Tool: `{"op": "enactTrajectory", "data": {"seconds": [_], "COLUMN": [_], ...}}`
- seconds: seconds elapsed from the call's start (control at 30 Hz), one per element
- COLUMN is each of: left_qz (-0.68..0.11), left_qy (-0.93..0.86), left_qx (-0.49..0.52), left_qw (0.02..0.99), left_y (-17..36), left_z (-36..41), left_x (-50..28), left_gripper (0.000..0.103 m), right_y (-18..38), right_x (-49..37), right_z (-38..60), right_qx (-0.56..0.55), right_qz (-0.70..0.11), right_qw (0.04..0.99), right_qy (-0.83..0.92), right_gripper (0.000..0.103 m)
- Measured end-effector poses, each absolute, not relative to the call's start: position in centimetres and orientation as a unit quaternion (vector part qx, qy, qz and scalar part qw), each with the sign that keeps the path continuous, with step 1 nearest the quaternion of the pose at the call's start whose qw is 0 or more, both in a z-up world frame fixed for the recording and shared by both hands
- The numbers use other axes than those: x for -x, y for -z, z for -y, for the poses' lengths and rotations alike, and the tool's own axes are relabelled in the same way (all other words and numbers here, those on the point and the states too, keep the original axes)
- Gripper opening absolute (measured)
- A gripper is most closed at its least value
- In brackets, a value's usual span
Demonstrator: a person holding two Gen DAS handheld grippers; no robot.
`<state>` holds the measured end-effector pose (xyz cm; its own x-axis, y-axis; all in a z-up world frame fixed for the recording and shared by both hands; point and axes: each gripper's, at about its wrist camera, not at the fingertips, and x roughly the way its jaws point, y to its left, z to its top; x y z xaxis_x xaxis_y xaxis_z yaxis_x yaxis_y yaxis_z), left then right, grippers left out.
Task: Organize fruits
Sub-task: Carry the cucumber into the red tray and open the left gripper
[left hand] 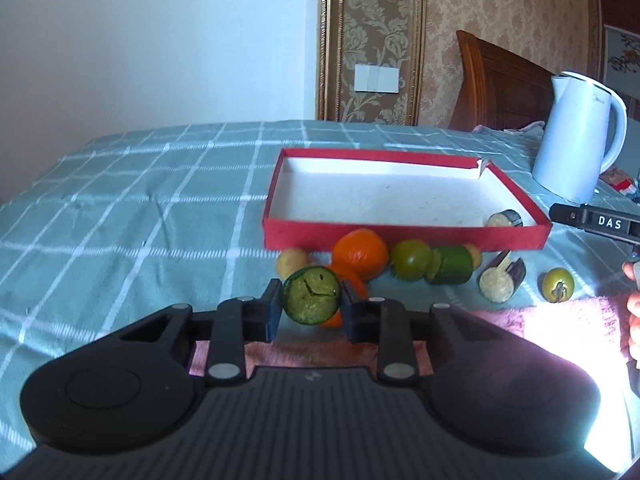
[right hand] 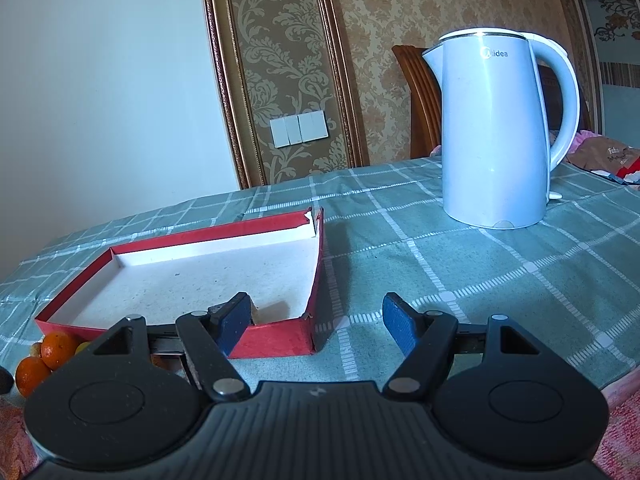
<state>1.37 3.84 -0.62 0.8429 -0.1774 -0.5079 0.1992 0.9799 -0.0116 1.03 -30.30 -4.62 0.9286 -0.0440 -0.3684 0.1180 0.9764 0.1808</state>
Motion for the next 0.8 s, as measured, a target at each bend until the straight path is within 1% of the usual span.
{"op": "enactTrajectory", "data": {"seconds": [0.47,0.8], "left_qz": [-0.241,-0.230], "left_qy": [0.099,0.075], "left_qx": [-0.053,-0.063], "left_qw": [0.964,0.968], "left_y": [-1.3,-1.8], "left_z": [0.5,3.4], "left_x": [-6.3,-12.5], "left_gripper": [0.027,0.027], "right_y": [4.8,5.0], "right_x": [-1.2,-1.8], "right_z": [30.3,30.0], "right_qx": [-0.098,-0.096], "right_qz": [-0.188,-0.200], "right_qw": [0.976,0.974], "right_qy": [0.045,0.037], "right_gripper": [0.073,0.073]}}
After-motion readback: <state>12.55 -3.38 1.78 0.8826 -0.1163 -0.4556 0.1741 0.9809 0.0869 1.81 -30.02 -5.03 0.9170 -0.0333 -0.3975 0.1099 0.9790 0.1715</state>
